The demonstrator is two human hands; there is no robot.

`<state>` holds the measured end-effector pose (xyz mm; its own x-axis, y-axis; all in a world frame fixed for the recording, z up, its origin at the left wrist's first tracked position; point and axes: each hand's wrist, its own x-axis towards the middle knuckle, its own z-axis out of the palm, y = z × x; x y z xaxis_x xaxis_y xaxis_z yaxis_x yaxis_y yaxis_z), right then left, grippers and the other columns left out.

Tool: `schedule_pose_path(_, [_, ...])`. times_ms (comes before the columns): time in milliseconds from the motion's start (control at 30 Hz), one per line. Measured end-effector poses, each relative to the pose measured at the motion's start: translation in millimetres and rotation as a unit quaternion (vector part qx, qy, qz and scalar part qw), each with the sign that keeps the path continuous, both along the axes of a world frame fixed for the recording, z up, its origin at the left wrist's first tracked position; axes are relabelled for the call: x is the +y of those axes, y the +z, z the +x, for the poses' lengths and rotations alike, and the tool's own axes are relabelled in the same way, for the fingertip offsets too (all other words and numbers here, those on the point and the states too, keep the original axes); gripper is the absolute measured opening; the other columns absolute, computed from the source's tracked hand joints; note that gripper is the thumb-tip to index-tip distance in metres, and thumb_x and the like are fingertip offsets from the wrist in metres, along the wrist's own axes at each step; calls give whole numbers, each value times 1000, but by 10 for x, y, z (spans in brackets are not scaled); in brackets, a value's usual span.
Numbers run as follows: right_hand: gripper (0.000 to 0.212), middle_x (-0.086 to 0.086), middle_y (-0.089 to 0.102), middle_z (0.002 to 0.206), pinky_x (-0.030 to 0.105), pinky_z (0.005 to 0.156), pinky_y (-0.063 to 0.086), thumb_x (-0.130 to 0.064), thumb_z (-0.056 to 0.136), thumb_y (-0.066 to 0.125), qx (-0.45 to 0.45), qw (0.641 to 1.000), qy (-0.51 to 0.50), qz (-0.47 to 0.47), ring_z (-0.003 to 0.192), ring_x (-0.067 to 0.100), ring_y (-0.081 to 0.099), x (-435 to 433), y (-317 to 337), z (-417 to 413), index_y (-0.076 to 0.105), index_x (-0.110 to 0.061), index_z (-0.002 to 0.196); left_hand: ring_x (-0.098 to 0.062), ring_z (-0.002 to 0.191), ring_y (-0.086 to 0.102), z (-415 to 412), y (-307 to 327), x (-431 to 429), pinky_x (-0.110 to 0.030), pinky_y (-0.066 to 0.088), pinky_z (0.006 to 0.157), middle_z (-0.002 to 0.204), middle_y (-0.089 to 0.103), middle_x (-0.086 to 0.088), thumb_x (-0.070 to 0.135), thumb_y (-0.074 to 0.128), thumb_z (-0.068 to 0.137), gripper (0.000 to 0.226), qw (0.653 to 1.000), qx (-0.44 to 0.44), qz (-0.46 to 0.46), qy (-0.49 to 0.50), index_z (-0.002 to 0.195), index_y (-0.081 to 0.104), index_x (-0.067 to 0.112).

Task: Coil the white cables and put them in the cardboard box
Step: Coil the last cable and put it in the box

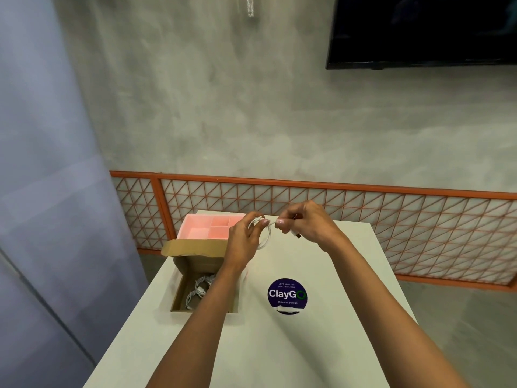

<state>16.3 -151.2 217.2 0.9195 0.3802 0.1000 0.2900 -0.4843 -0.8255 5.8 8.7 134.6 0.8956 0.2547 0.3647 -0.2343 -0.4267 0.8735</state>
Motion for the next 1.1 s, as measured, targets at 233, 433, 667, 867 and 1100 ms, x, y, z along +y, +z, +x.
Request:
schedule_pose_path(233, [10,-5,70,72,21,65,41,-17,85,69,63,995,-1,72,76,12,56,-159,-27,92,75,-9,87,-13,72,54,-37,95,25,-22,44,48,82,60,-4,37,54,94,17,993,19,-106,-46,92,61,22])
schedule_pose_path(433, [11,8,71,86,18,62,48,-12,88,64,64,989,-24,132,65,14,52,-265,-116,170,72,-5,88,-17,81,59,-103,152,-54,-30,45,68,89,64,-5,28,67,85,19,966,69,-207,-137,98,60,16])
schedule_pose_path(667, [14,6,63,80,20,64,56,-10,95,55,-86,987,-61,123,65,14,61,-198,-394,159,65,-5,88,-23,74,53,-62,187,-178,-30,40,61,85,54,-15,16,73,81,18,951,50,-278,-124,93,61,16])
schedule_pose_path(867, [12,8,67,78,32,65,57,-15,95,55,-190,979,-71,34,68,18,67,-78,-596,98,62,-4,93,-23,79,61,-72,148,-207,-33,45,66,90,61,-14,18,74,81,22,948,61,-285,-125,97,59,15])
schedule_pose_path(1100, [2,13,68,77,21,61,57,-1,88,61,77,947,-113,290,63,15,68,92,-494,60,63,-2,89,-16,65,54,-73,149,-168,-19,41,46,84,60,-11,16,71,83,19,953,63,-270,-120,89,53,15])
